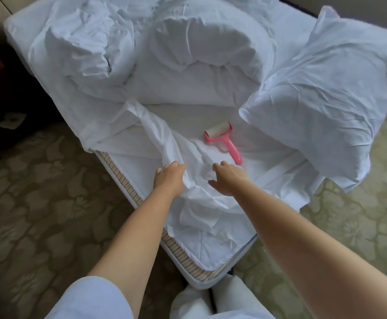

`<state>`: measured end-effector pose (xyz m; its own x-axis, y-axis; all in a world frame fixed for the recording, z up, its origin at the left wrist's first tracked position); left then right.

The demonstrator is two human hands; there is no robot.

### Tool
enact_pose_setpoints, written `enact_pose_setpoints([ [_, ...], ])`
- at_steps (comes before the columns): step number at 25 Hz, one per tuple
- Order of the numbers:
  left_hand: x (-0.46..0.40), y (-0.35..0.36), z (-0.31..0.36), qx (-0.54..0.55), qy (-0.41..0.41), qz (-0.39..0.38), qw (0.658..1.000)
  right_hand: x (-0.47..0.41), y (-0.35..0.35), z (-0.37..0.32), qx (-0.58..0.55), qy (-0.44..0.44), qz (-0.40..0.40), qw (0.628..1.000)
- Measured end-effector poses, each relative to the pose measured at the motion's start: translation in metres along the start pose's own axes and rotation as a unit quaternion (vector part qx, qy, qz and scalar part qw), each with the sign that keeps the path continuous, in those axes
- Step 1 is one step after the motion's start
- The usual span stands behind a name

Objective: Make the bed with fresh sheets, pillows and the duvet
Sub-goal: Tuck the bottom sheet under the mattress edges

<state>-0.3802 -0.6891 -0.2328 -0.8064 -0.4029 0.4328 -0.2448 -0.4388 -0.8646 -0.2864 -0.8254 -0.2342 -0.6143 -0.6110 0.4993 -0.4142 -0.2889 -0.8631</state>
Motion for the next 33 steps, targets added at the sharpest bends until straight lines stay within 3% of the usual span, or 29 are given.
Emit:
enact_pose_setpoints([
  [9, -0.020, 0.112, -0.019, 0.042, -0.003, -0.104, 0.994, -0.033, 0.119, -0.015, 0.072, -0.037, -0.092, 0.992],
  [12, -0.023, 0.121, -0.019, 0.028, 0.018, -0.057, 0.998, -0.035, 0.128, -0.020, 0.088, -0.044, -0.049, 0.994],
  [16, -0.016, 0.108, -0.016, -0.027, 0.031, -0.018, 0.999, -0.013, 0.114, -0.017, -0.112, 0.015, -0.045, 0.993],
  [21, 0.001, 0.081, 0.004, -0.056, 0.085, 0.011, 0.995, 0.024, 0.061, 0.001, -0.165, 0.059, 0.029, 0.984],
  [24, 0.024, 0.070, 0.017, -0.037, 0.092, -0.033, 0.995, 0.048, 0.063, 0.003, -0.113, 0.048, 0.040, 0.992],
  [27, 0.053, 0.069, 0.021, 0.000, 0.113, 0.006, 0.994, 0.069, 0.073, 0.005, -0.015, 0.044, 0.122, 0.991],
  [30, 0.075, 0.073, 0.024, 0.040, 0.087, 0.011, 0.995, 0.087, 0.084, 0.005, 0.003, 0.049, 0.164, 0.985],
  [33, 0.103, 0.093, 0.030, -0.038, 0.108, -0.045, 0.992, 0.113, 0.100, 0.008, 0.027, 0.069, 0.143, 0.987],
])
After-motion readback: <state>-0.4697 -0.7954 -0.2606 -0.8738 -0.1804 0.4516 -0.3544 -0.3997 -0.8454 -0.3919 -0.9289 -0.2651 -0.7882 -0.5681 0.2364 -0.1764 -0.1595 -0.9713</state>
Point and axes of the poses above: each hand's wrist, its own x-axis away from the middle knuckle, its own y-axis out of the palm, z = x × y, the point moved 3 cm from there along -x, towards the middle knuckle, and after that the axes turned 6 degrees about x, right-handed, at the moved point
